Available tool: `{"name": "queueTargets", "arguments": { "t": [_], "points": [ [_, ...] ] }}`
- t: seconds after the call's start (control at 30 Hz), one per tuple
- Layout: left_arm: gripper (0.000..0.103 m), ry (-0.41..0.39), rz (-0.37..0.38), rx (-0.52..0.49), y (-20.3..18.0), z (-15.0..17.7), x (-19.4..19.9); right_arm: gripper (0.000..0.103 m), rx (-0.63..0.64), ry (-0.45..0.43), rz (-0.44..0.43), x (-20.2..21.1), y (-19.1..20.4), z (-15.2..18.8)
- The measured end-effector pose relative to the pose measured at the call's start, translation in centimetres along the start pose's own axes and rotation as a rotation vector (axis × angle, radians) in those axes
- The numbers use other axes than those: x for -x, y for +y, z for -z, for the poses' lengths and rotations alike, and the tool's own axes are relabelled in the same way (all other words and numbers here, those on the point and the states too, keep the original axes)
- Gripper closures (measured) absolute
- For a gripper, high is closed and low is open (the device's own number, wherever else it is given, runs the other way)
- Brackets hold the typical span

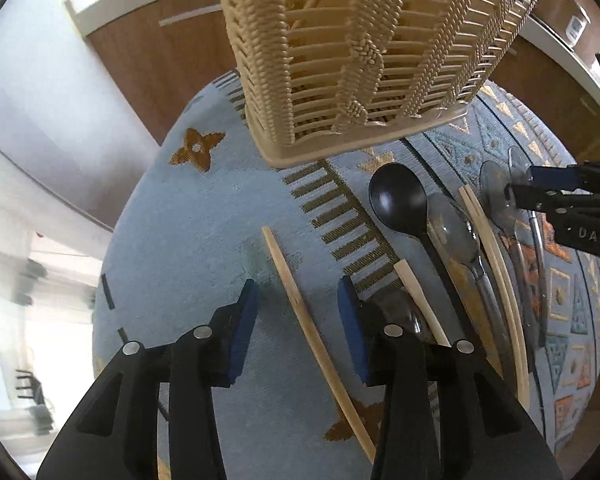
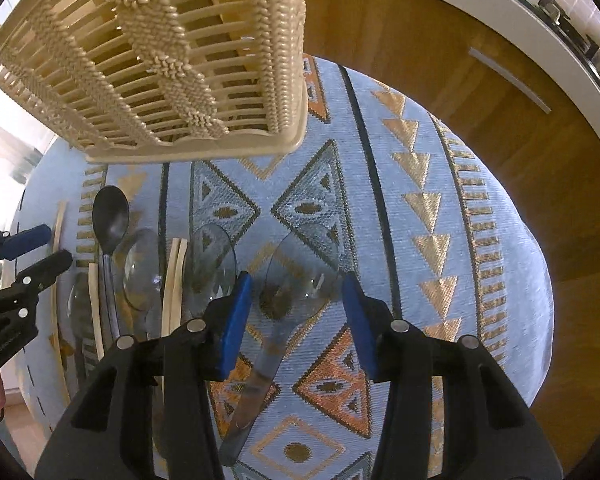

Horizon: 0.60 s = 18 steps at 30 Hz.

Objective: Organize utensils
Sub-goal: 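Grasp another wooden chopstick with the left tool while the right tool grasps a clear spoon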

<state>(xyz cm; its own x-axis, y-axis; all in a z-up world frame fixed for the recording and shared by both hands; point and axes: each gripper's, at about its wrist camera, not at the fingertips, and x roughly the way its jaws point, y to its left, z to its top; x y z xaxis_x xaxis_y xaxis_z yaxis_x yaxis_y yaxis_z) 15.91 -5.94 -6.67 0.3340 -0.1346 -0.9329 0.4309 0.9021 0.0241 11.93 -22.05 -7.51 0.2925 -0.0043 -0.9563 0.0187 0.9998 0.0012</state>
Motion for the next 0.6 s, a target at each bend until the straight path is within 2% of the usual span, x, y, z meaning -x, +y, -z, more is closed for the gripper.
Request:
{"name": "queueTargets", "arguments": {
  "t": [0.13,0.23,0.33,0.47,0.5,0.6],
  "points": [
    [0.068,-0.005,-0.013,-0.001,-0.7,-0.1,-0.1,0.063,0.014,0.029,-0.006,-0.3,0.5,0.1],
    [0.070,-0.012,-0.029,-0.024,-0.6,0.4,0.4,0.063,0.001,0.047,-0.007,0.2,-1.1,-0.1],
    [0.077,-0.006,-0.022,-0.028,-0.6,0.8,0.9,0.063,-0.002,0.053,0.001,0.3,-1.0,-0.5],
    [0.095,-0.009,-0.041,-0.070,-2.1,1.2,0.7,0.068,-0.007,0.050,0.006,-0.5,-1.0,-2.5],
    [0.096,-0.013,-0.053,-0.083,-2.5,1.3,0.9,0.072,0.000,0.046,0.008,-0.4,-0.9,-2.4],
    [0.099,-0.038,-0.106,-0.143,-3.8,1.9,1.1,0.072,0.039,0.026,0.017,0.2,-0.2,-1.8]
  ]
}}
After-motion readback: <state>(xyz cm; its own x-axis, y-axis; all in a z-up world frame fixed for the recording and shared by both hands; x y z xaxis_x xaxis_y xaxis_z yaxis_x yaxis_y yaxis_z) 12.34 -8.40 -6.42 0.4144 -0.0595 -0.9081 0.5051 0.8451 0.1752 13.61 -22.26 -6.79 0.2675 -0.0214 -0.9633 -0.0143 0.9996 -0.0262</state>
